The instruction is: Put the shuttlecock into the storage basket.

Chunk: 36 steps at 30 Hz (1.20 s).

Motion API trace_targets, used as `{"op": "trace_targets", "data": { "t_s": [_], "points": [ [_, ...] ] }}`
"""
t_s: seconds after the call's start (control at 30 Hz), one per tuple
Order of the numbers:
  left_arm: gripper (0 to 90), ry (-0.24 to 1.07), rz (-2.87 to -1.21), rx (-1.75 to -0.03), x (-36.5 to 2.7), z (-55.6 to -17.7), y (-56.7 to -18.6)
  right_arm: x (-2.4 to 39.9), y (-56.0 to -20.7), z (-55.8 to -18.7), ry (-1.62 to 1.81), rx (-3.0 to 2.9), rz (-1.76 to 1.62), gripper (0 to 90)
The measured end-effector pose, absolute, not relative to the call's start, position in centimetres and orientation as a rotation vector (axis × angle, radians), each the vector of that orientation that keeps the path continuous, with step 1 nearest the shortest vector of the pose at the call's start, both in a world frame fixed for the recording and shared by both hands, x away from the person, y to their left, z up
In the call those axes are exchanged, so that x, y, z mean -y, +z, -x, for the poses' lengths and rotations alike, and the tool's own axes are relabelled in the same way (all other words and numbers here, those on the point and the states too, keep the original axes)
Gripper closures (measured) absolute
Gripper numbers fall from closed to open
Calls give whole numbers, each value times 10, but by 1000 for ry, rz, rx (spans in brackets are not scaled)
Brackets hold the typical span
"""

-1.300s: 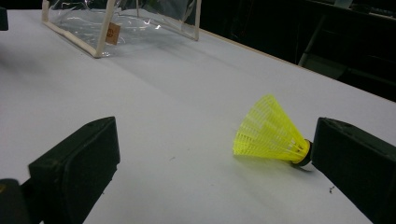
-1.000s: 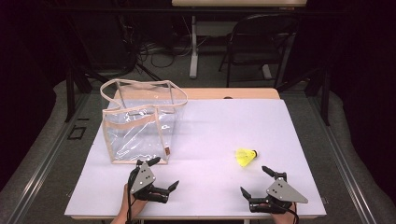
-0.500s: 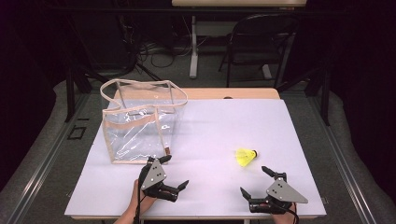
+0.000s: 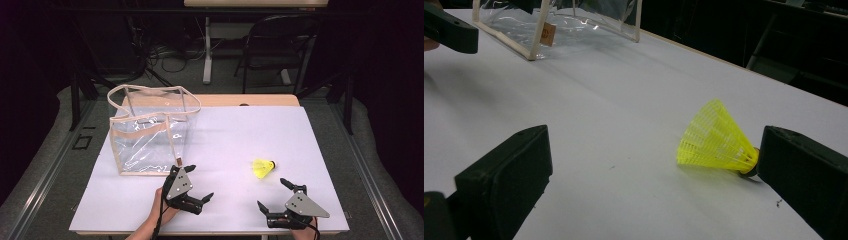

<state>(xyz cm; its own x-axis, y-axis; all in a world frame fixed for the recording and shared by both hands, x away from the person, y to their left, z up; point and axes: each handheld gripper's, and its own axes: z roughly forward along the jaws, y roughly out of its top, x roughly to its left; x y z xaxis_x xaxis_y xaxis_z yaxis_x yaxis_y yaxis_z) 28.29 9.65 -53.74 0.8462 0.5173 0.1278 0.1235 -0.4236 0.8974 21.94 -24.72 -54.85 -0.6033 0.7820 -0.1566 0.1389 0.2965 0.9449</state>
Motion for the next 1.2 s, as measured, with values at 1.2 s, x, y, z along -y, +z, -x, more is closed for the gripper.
{"op": "trace_targets", "data": {
  "t_s": [1.2],
  "points": [
    [4,406,-2087,-389,-9,-320,-552,253,-549,-220,1356,-1949,-864,8]
  ]
}}
